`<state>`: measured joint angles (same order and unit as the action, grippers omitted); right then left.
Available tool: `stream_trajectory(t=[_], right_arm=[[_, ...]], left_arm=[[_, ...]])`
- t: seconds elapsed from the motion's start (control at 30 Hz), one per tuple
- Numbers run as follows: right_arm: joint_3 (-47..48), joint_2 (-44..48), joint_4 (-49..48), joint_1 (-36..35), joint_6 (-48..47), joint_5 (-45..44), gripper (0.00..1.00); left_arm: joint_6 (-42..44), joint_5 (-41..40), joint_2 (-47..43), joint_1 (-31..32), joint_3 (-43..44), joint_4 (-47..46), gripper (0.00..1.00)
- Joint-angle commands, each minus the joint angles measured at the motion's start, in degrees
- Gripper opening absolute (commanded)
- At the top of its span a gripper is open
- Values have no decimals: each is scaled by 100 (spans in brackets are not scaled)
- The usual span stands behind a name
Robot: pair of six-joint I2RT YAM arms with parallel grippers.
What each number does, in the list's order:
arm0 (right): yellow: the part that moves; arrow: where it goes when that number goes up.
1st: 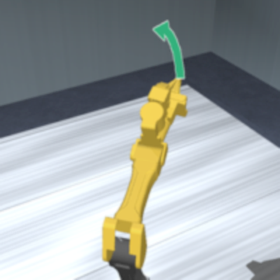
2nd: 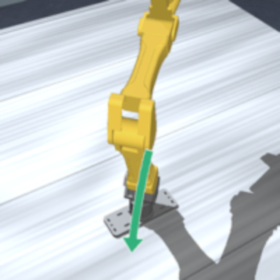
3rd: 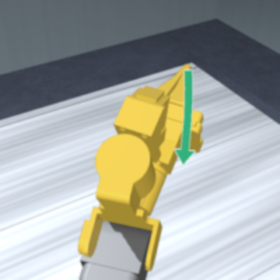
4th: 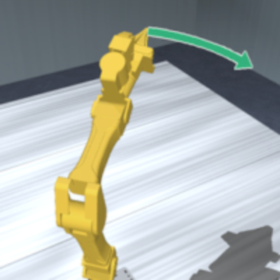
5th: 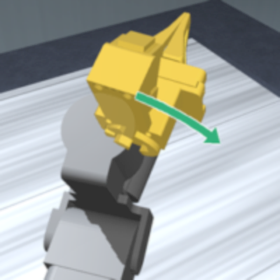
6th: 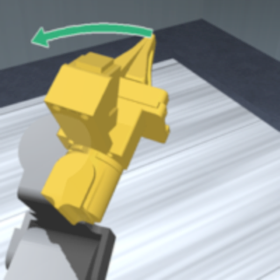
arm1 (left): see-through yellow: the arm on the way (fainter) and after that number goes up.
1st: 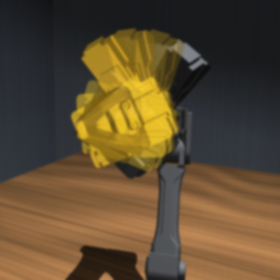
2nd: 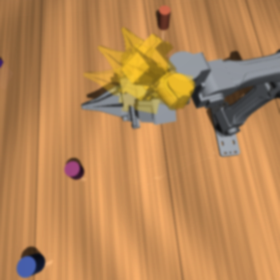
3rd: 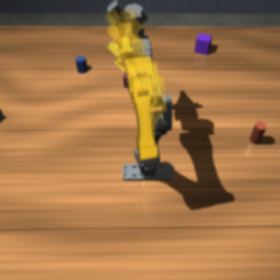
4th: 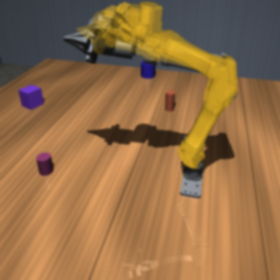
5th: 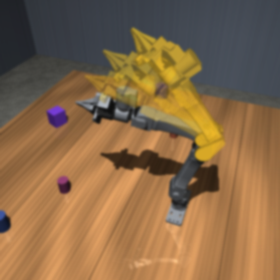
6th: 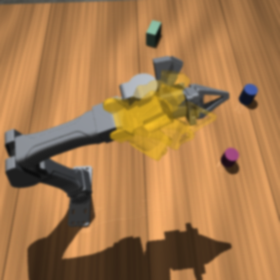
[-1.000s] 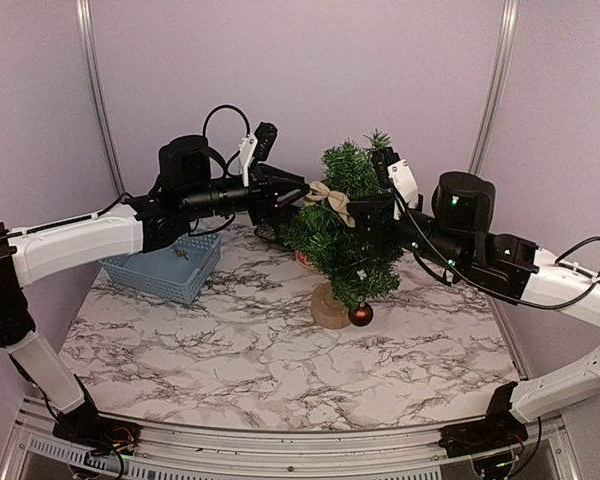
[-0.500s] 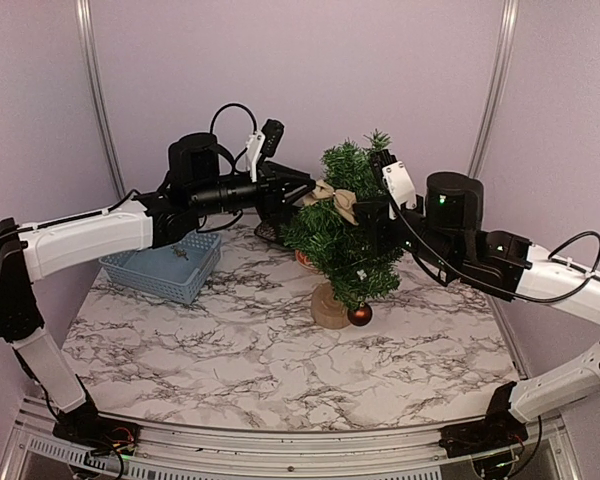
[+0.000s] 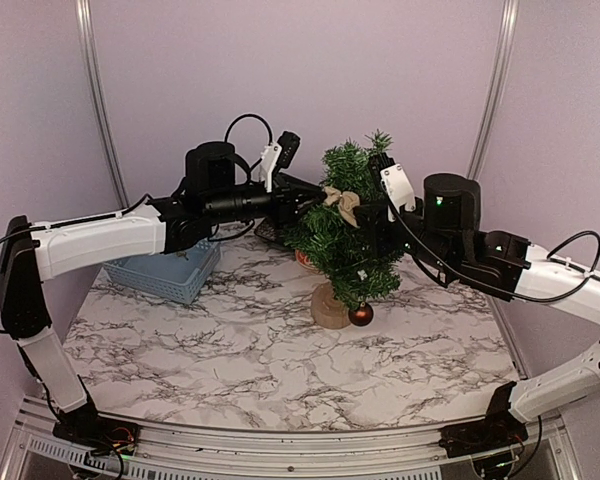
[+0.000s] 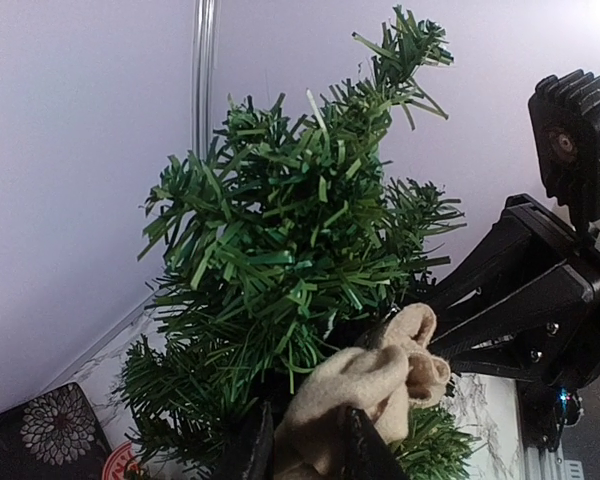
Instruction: Decorate the small christmas tree
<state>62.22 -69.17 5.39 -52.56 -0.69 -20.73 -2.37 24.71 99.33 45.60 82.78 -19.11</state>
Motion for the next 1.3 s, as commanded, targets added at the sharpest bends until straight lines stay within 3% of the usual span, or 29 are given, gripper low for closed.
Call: stream_trajectory(t=[0.0,0.23,0.53,0.7,0.9,1.07,1.13,1.27], right_arm=[[265,59,144,-43,34,23,19],[291,289,46,-52,34,375,23],[187,550,-88,-53,268,369,36],[5,935,-94,-43,461,400,49],[-518,1738,274,281,1119,354,59],[-1387,2336,658,1634,1975,1361,58],[-1780,2454,686,2363,2253,1908,56],[-2499,2426,404,3166,2693,2846,52]], left_arm=[[4,-237,52,53,229,235,24],[-52,-540,-248,54,279,274,44],[-77,-1029,-598,39,203,363,72],[-295,-1145,-804,-62,52,365,81],[-1104,-1244,-1099,-563,-415,253,83],[-1753,-1313,-1282,-1004,-1277,-87,75],[-1686,-1375,-1349,-1035,-1599,-208,73],[-1612,-1665,-1446,-1045,-2132,-343,71]])
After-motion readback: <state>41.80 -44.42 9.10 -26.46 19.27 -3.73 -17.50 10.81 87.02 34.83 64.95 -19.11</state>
